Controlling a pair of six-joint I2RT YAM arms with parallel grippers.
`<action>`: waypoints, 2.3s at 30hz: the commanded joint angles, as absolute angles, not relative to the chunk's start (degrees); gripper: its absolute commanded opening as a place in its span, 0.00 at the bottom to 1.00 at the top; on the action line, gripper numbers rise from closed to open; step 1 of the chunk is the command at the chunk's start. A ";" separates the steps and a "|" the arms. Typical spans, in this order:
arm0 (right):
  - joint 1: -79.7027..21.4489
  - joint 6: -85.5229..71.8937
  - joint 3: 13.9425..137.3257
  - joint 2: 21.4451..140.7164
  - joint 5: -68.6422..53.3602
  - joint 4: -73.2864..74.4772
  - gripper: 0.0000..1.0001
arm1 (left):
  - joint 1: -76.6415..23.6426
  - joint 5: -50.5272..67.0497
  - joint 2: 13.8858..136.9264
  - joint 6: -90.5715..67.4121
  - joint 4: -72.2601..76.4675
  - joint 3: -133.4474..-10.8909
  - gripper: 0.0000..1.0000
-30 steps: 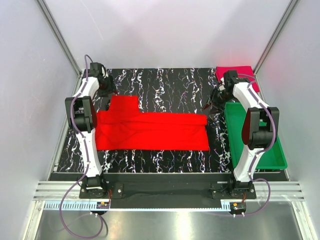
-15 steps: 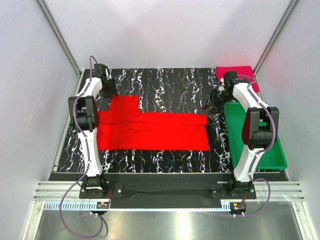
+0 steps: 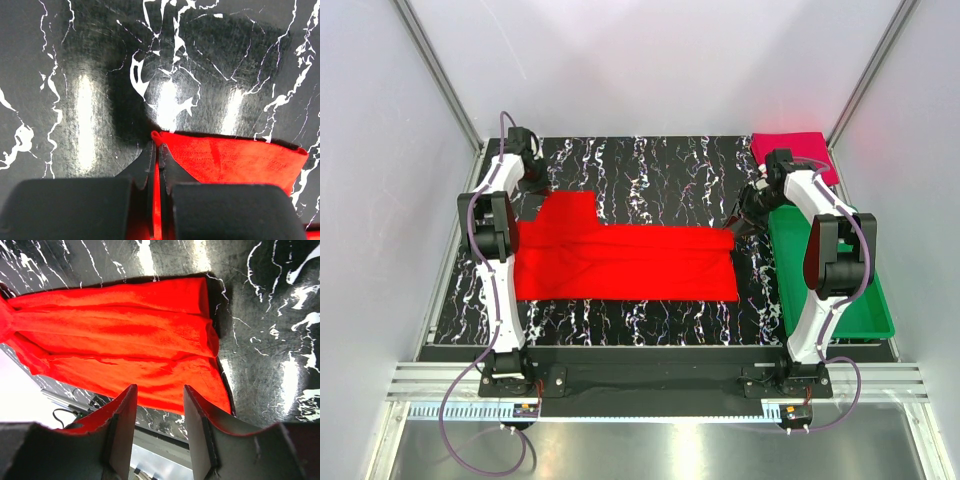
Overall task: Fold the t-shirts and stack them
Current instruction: Fold the tshirt
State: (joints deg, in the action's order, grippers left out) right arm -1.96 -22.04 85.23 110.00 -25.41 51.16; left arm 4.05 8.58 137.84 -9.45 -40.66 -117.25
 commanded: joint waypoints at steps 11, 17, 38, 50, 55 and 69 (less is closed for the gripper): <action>-3.60 -22.32 85.78 108.02 -30.06 48.43 0.49 | 1.76 10.11 112.60 -12.39 -41.84 -102.42 0.00; -6.32 -23.02 85.61 108.02 -31.11 47.02 0.48 | 1.76 10.55 99.95 -13.88 -42.01 -89.51 0.00; -18.46 -33.92 91.14 119.09 -36.65 35.68 0.49 | 1.41 13.62 56.79 -20.91 -42.18 -51.60 0.00; -18.46 -33.49 89.38 119.70 -36.04 35.60 0.49 | 1.58 6.09 48.87 -28.21 -47.45 -46.49 0.00; -18.37 -33.05 90.17 120.41 -35.95 35.68 0.50 | 1.58 0.62 48.52 -29.00 -51.59 -48.60 0.00; -18.28 -33.49 94.13 122.25 -34.89 35.95 0.50 | 1.67 -6.60 52.64 -29.01 -55.37 -53.17 0.00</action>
